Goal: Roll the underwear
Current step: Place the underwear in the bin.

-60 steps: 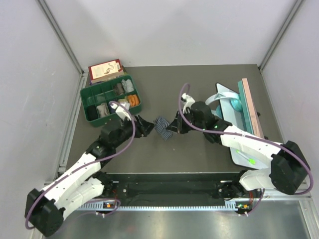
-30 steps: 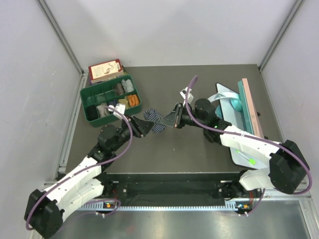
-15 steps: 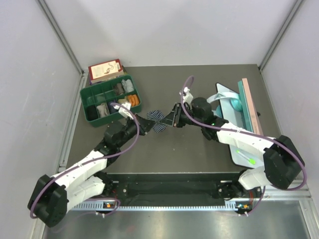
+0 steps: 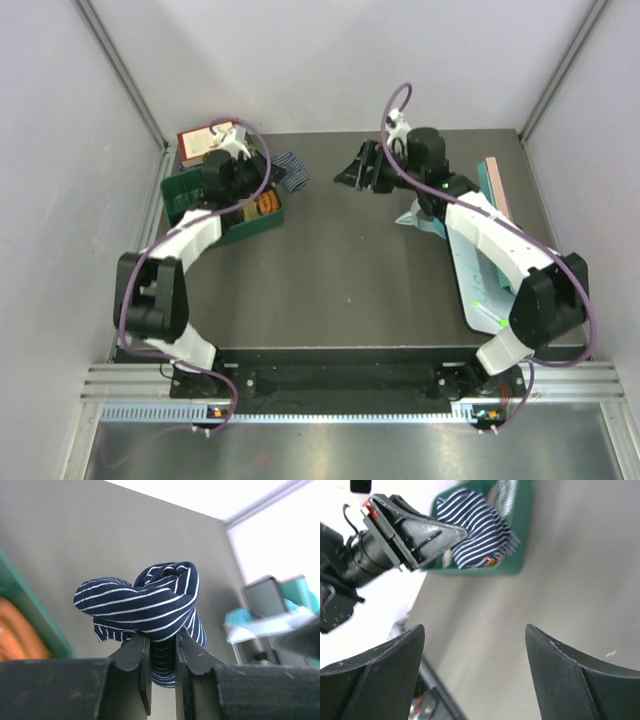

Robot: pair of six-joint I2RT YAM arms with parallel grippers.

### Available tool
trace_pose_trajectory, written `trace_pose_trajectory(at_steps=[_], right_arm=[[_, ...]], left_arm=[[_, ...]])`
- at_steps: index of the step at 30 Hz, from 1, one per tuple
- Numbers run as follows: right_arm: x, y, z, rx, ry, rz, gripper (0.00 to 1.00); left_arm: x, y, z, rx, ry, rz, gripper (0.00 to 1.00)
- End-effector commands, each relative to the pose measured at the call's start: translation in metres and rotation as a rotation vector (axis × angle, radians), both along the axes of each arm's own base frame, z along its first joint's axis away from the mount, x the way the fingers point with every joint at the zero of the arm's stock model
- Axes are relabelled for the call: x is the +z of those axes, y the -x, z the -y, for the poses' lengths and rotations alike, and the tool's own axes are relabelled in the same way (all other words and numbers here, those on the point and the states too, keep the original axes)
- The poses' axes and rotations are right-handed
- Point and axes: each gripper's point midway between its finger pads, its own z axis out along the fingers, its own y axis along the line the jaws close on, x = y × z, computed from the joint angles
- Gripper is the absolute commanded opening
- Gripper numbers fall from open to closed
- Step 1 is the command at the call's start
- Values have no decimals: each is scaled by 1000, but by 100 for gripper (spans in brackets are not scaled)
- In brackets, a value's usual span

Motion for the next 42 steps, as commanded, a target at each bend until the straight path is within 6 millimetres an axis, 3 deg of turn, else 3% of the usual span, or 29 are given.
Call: trace_pose_trajectory(at_steps=[1,2,3,4,5,7,8,14,20,29,35,42], right_arm=[[9,-39,18,-3,107,13,79],[19,-46,26,-13,116,4,79],[4,-53,22,14,125,-45,79],[3,-57,25,15,124,-74,79],[14,-61,29,11,115,-87,79],[11,-65,29,15,101,-134,79],[18,-64,29,15,99,-142,79],[34,-59,27,42,99,-205,78],[35,-53,24,67,88,-269,77],[40,-59,16,79,50,-286,75],[40,-63,13,83,35,-290,74],[41,-66,10,83,21,-289,73]], left_arm=[[14,-48,-17,-87,-90,-5,0],[10,-54,-18,-115,-97,-25,0],[-14,-61,-28,-117,-112,-103,0],[-4,-70,-34,-109,-108,-88,0],[-13,-79,-47,-86,-99,-109,0],[-17,-81,-52,-78,-85,-143,0],[-25,-86,-75,-41,-77,-168,0],[-50,-74,-105,-18,-93,-276,0],[-73,-72,-141,49,-111,-327,0],[-89,-75,-189,91,-135,-342,0],[-102,-75,-208,103,-177,-362,0],[-98,-86,-221,105,-219,-338,0]])
